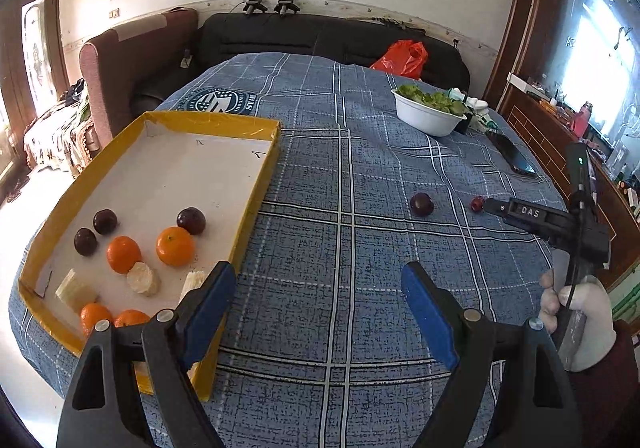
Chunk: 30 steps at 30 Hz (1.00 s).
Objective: Organize fruits
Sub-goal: 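Move both tools back toward the red date and last dark plum, then grasp the red date with the right tool while the left tool grasps the dark plum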
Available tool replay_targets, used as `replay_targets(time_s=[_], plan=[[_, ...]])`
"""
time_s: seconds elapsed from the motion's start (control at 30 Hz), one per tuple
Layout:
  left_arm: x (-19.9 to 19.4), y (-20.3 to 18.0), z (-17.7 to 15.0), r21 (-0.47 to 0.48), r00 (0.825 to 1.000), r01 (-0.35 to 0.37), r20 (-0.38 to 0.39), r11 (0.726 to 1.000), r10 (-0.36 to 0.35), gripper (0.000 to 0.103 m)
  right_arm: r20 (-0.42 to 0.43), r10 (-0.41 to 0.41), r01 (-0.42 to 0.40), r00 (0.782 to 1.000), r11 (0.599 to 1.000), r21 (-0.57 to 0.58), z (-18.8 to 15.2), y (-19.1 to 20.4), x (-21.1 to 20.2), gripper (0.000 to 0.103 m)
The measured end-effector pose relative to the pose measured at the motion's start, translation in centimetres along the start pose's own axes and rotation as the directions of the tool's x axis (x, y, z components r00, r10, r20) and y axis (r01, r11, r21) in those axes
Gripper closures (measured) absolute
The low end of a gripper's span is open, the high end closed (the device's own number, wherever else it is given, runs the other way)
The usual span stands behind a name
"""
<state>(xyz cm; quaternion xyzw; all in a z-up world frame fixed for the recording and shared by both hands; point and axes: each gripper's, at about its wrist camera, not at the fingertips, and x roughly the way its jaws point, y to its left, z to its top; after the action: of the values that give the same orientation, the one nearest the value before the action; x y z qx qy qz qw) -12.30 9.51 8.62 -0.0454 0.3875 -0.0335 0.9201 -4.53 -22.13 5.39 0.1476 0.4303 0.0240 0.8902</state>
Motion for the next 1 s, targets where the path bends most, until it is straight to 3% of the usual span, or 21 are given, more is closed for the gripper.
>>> replay_targets(time_s=[0.23, 0.3, 0.33, 0.37, 0.57, 0.83, 0.9, 0.93, 0.97, 1.0], plan=[[3.6, -2.0, 1.1, 0.045, 0.997, 0.037, -0.069, 0.998, -0.034, 0.019, 0.009, -0.033, 0.033, 0.999, 0.999, -0.028, 1.1, 0.8, 2.6, 0.050], [4.7, -2.8, 1.7, 0.065, 0.996, 0.049, -0.081, 0.997, -0.044, 0.019, 0.025, -0.040, 0.041, 0.999, 0.998, -0.054, 1.0, 1.1, 2.7, 0.060], [5.3, -3.3, 2.1, 0.075, 0.995, 0.056, -0.085, 0.996, -0.049, 0.019, 0.027, -0.042, 0.044, 0.999, 0.997, -0.066, 1.0, 1.3, 2.9, 0.070], [6.0, -3.8, 2.4, 0.083, 0.994, 0.061, -0.093, 0.995, -0.053, 0.019, 0.028, -0.035, 0.037, 0.999, 0.996, -0.077, 0.9, 1.5, 2.9, 0.072], [10.2, -6.5, 4.3, 0.115, 0.988, 0.105, -0.128, 0.988, -0.090, 0.019, 0.060, 0.006, 0.000, 0.998, 0.994, -0.105, 0.7, 1.7, 2.2, 0.072], [15.5, -10.4, 5.9, 0.178, 0.972, 0.177, -0.185, 0.968, -0.144, 0.020, 0.036, 0.039, -0.037, 0.999, 0.997, -0.061, 0.8, 0.9, 2.3, 0.072], [16.3, -11.0, 6.1, 0.191, 0.971, 0.184, -0.187, 0.964, -0.149, 0.028, 0.035, 0.044, -0.042, 0.998, 0.998, -0.057, 0.8, 0.9, 2.2, 0.072], [16.7, -11.3, 6.1, 0.196, 0.970, 0.187, -0.193, 0.963, -0.149, 0.044, 0.036, 0.046, -0.044, 0.998, 0.997, -0.057, 0.8, 0.9, 2.2, 0.072], [17.0, -11.5, 6.0, 0.202, 0.969, 0.185, -0.199, 0.962, -0.144, 0.068, 0.037, 0.047, -0.045, 0.998, 0.997, -0.057, 0.8, 0.9, 2.1, 0.072], [17.3, -11.7, 5.9, 0.206, 0.968, 0.183, -0.210, 0.961, -0.140, 0.077, 0.039, 0.048, -0.046, 0.998, 0.997, -0.058, 0.8, 1.0, 2.1, 0.072]])
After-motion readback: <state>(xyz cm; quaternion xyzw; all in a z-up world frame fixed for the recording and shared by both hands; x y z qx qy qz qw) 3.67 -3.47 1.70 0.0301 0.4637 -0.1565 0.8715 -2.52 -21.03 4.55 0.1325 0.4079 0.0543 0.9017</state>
